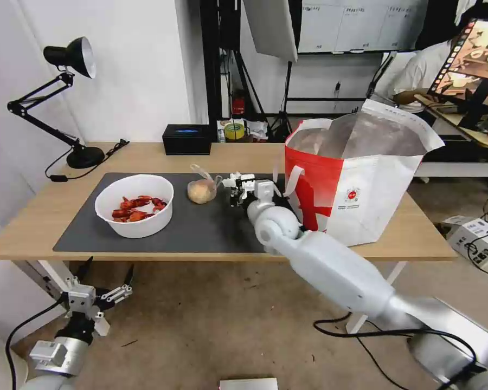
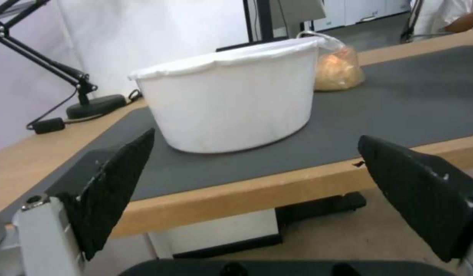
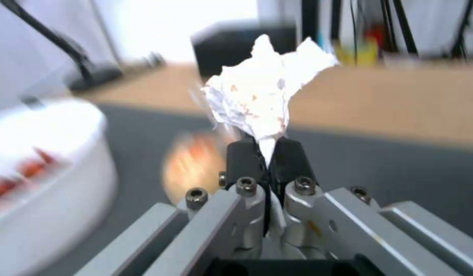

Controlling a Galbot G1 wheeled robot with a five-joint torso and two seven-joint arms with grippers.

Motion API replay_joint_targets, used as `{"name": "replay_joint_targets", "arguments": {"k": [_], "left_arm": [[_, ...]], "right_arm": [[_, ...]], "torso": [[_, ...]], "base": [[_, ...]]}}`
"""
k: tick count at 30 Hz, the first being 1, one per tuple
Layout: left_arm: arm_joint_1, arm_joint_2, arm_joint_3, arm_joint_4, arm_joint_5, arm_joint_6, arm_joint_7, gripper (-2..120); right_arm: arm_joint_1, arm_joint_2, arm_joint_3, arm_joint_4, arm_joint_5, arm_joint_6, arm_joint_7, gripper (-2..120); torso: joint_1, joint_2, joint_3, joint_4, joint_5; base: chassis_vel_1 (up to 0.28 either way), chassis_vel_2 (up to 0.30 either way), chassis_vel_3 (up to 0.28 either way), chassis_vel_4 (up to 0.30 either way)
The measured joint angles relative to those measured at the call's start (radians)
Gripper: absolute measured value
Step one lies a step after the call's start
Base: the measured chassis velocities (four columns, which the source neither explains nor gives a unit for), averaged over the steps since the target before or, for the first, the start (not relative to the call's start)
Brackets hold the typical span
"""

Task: Pick up the trash from the table and place it into the takeout bag.

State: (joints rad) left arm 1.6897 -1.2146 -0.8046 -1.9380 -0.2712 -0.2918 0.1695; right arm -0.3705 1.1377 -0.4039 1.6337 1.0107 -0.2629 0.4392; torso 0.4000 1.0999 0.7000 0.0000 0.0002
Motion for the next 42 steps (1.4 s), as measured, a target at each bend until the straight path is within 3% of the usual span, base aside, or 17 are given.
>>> {"name": "replay_joint_targets", "arguments": {"k": [5, 8, 11, 17, 27, 42], "left_arm": [[0.000, 0.001, 0.001, -0.005, 0.002, 0.002, -0.001, 100], [0.004, 0.008, 0.000, -0.013, 0.003, 0.004, -0.001, 100], [0.004, 0.013, 0.000, -0.013, 0.003, 0.005, -0.001, 100], [-0.008, 0.023, 0.014, -0.019, 0.002, 0.007, -0.001, 100], [-0.025, 0.026, 0.041, -0.031, 0.003, 0.024, -0.003, 100], [-0.021, 0.025, 0.045, -0.042, 0.015, 0.027, -0.006, 100]], "right_arm": [[-0.020, -0.038, 0.049, 0.076, -0.026, 0.039, -0.040, 0], [-0.074, -0.100, 0.206, 0.236, -0.023, 0.051, 0.004, 0], [-0.097, -0.149, 0.284, 0.283, -0.014, 0.050, 0.014, 0], [-0.123, -0.271, 0.404, 0.331, 0.046, 0.002, 0.057, 0], [-0.143, -0.334, 0.460, 0.346, 0.143, -0.070, 0.148, 0], [-0.152, -0.382, 0.476, 0.347, 0.188, -0.098, 0.147, 57]], "torso": [[0.000, 0.000, 0.000, 0.0001, -0.0001], [0.000, 0.000, 0.000, 0.0001, -0.0001], [0.000, 0.000, 0.000, -0.0001, 0.0000], [0.000, 0.000, 0.000, -0.0003, 0.0001], [0.000, 0.000, 0.000, -0.0001, -0.0001], [0.000, 0.000, 0.000, -0.0001, -0.0002]], "base": [[0.000, 0.000, 0.000, 0.000], [0.000, 0.000, 0.000, 0.000], [0.000, 0.000, 0.000, 0.000], [0.000, 0.000, 0.000, 0.000], [0.000, 0.000, 0.000, 0.000], [0.000, 0.000, 0.000, 0.000]]}}
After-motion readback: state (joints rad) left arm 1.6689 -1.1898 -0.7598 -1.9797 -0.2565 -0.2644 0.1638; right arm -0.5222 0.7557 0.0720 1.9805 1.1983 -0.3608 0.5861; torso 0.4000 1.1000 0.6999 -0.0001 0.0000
